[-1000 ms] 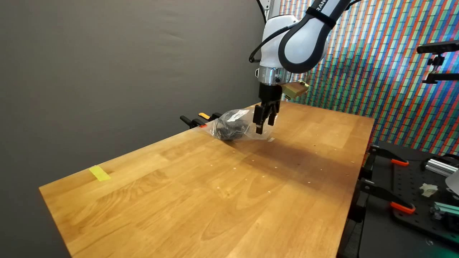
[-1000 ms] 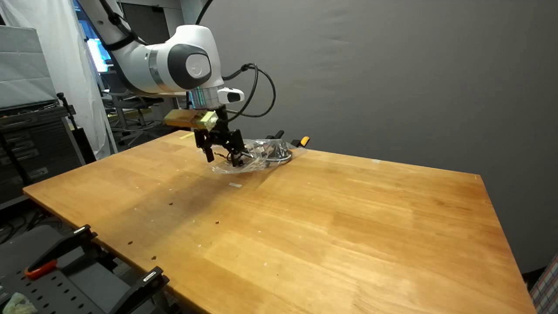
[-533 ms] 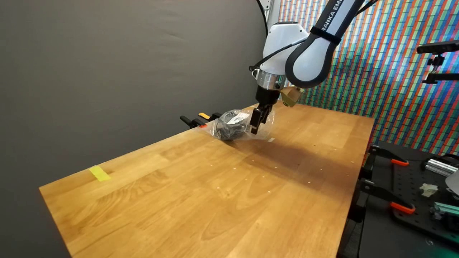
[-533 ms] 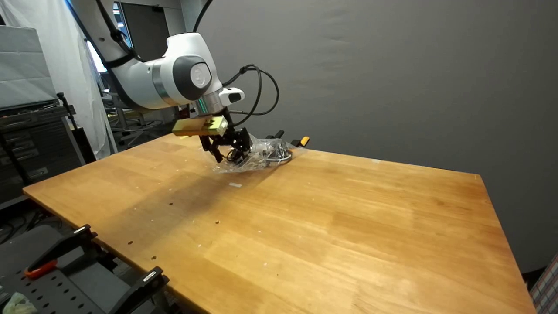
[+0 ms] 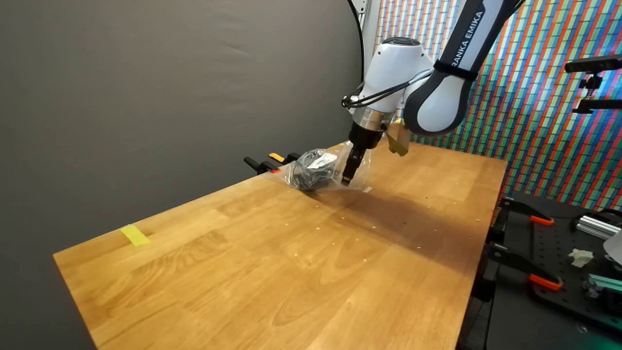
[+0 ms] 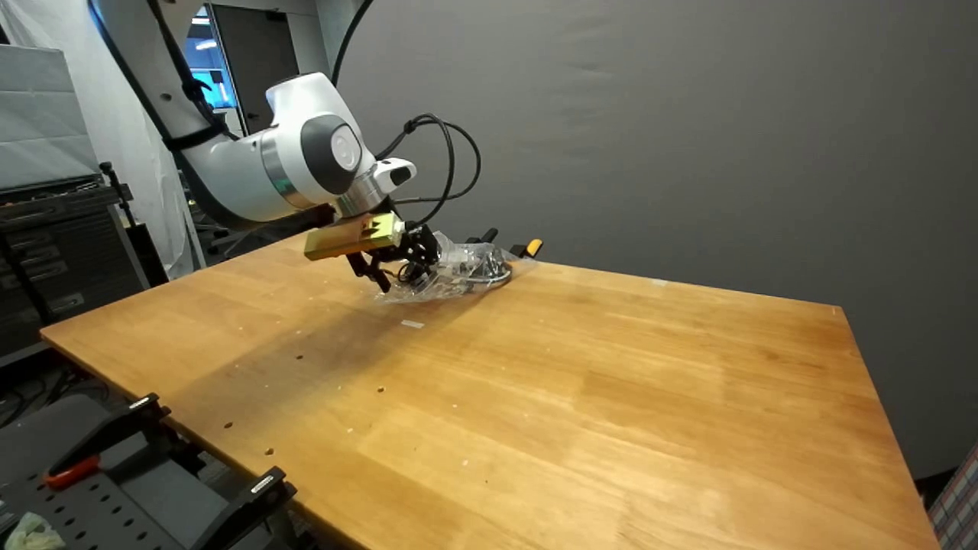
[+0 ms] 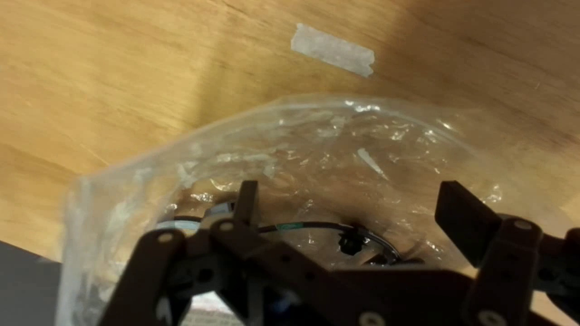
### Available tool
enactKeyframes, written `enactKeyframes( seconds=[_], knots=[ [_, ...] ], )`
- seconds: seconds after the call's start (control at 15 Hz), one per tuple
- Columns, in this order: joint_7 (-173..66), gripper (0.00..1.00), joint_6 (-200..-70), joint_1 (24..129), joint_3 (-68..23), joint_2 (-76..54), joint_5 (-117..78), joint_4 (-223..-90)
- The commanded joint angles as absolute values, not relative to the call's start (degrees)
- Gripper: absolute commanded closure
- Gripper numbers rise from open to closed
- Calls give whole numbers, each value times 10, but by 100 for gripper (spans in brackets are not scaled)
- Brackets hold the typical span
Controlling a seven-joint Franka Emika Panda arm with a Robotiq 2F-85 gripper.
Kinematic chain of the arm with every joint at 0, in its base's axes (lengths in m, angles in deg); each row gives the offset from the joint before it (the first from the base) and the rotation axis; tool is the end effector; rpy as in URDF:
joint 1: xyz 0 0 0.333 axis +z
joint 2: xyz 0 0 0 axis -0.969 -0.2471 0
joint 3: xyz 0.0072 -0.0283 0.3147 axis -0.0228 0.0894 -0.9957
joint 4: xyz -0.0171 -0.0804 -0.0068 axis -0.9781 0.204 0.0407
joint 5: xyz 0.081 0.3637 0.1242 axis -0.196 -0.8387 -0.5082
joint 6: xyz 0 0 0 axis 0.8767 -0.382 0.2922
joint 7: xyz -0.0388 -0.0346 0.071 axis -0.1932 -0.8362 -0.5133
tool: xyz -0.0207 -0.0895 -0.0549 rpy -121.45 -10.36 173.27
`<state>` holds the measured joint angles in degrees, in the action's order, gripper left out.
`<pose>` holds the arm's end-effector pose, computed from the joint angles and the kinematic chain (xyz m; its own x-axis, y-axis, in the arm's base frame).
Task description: Remove the cable from the clear plastic
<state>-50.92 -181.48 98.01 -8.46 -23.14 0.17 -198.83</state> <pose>0.5228 0.0703 0.1591 0.8673 0.4153 0.2746 0.3638 -0.9051 0.2200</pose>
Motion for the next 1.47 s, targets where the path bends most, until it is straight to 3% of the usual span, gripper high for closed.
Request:
enactKeyframes(
  seconds=[0.0,0.8,1.0,1.4],
  knots=[
    [-501,0,-1897,1042,-18,-262,18,-1989],
    [-508,0,-1986,1045,11,-327,-2,-1945],
    [-611,0,-1988,1005,-44,-331,-113,-1938],
    [-660,0,-1988,958,-99,-335,-154,-1920]
  ],
)
